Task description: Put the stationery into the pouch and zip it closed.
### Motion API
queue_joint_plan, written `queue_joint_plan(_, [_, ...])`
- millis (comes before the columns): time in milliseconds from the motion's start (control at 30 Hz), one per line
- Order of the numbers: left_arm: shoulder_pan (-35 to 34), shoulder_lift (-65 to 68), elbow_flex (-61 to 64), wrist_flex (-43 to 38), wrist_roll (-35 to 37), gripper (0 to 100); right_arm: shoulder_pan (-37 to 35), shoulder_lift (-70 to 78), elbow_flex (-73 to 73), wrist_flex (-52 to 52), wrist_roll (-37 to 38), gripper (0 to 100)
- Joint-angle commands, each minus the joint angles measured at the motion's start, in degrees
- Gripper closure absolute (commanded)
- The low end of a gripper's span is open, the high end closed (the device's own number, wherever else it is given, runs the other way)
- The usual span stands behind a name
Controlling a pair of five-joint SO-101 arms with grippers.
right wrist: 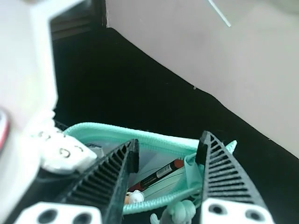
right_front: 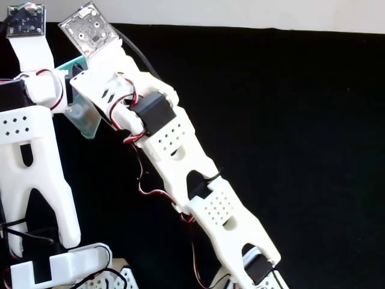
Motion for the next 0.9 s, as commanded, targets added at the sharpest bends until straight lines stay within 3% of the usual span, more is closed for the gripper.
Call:
queue_joint_plan(0, [-3.03,0.66,1.45,-0.70,-0.70,99,0.48,-3.38,-4.53,2.95,0.26,78.4])
queue_joint_plan(567, [-2.95,0.66,1.63,-0.70,-0.62,99,0.40,-13.05,-4.53,6.73,-0.09,78.4])
queue_joint_plan(867, [-2.95,0.66,1.63,-0.70,-0.70,99,0.48,-12.79,-4.53,15.87,0.26,78.4])
